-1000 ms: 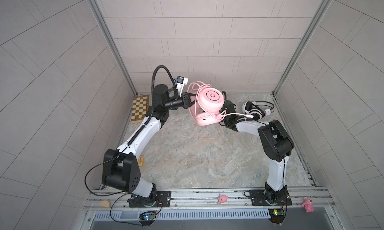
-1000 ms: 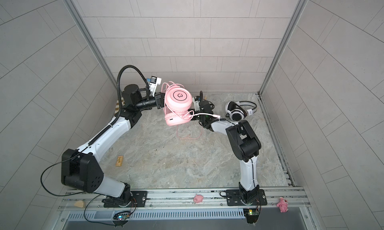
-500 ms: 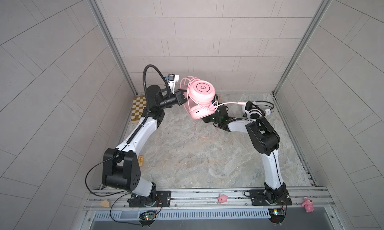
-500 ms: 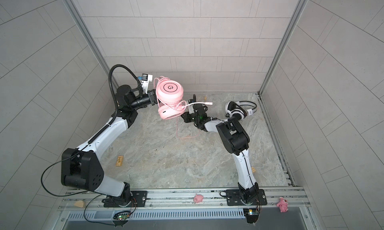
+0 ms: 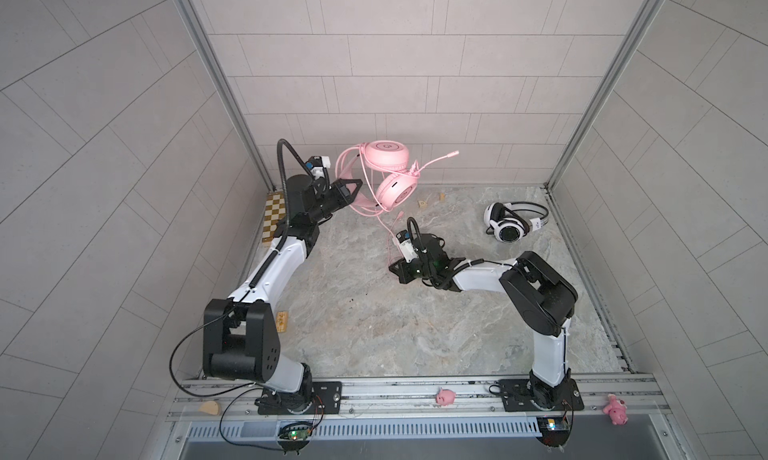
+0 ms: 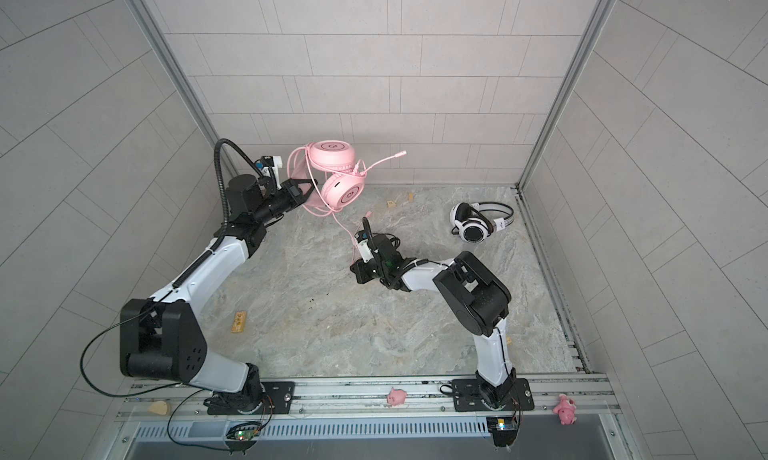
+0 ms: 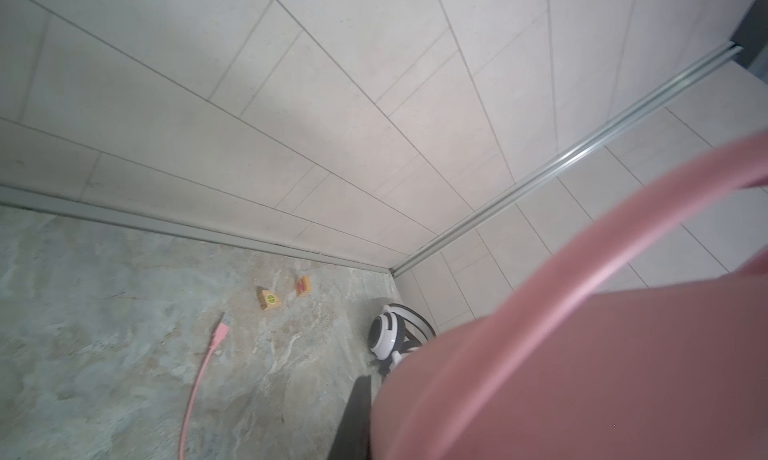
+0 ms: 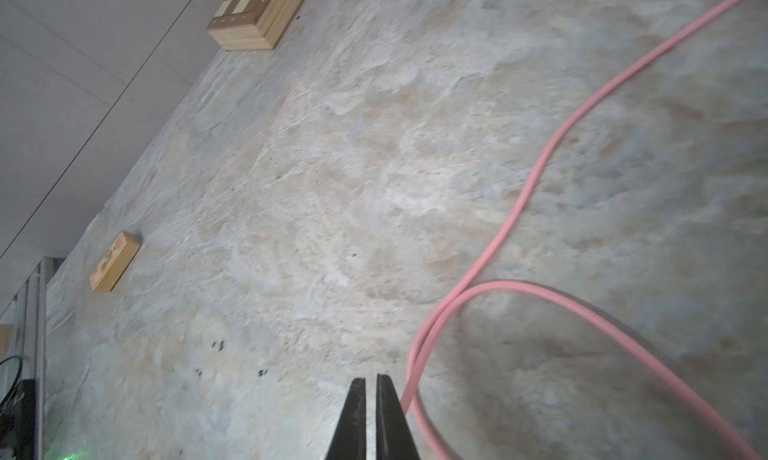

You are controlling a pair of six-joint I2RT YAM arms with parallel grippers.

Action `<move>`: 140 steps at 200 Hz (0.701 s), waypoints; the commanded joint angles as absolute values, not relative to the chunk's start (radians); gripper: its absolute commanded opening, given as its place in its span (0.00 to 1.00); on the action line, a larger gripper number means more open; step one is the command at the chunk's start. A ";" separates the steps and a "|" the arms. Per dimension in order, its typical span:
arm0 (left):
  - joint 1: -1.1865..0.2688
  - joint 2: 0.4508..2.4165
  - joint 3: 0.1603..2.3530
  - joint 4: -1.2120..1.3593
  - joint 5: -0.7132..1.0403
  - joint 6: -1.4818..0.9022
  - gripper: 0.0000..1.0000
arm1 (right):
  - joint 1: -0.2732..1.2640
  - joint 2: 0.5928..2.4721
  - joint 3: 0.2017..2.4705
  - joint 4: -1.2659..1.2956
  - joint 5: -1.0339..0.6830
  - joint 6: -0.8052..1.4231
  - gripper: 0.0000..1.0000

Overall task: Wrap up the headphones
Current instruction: 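Pull the pink cable taut toward the robot with the right gripper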

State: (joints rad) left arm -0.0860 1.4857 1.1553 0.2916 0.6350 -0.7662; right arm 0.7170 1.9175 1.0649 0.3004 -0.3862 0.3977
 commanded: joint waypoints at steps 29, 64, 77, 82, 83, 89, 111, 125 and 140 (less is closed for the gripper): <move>-0.072 1.385 1.143 0.215 0.406 -0.755 0.00 | 0.826 1.772 1.004 0.069 -0.243 0.298 0.07; -0.053 1.354 1.127 0.190 0.336 -0.740 0.00 | 0.846 1.683 0.940 0.021 -0.212 0.302 0.06; -0.048 1.347 1.121 0.188 0.313 -0.733 0.00 | 0.852 1.647 0.919 -0.002 -0.194 0.295 0.06; -0.046 1.345 1.117 0.187 0.306 -0.730 0.00 | 0.855 1.634 0.915 -0.017 -0.184 0.291 0.06; -0.046 1.344 1.118 0.186 0.304 -0.730 0.00 | 0.856 1.632 0.915 -0.019 -0.183 0.290 0.06; -0.045 1.344 1.116 0.181 0.294 -0.730 0.00 | 0.862 1.615 0.910 -0.038 -0.171 0.287 0.06; -0.040 1.345 1.116 0.156 0.262 -0.730 0.00 | 0.889 1.567 0.912 -0.100 -0.144 0.271 0.06; -0.035 1.345 1.119 0.139 0.246 -0.730 0.00 | 0.908 1.540 0.917 -0.135 -0.125 0.260 0.06; -0.035 1.337 1.118 0.120 0.218 -0.694 0.00 | 0.922 1.517 0.926 -0.171 -0.100 0.252 0.06</move>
State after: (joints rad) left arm -0.0486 1.3834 1.1042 0.0746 0.2783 -0.7017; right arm 0.8963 1.5616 0.9169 -0.0593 -0.1596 0.2897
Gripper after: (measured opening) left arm 0.081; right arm 0.063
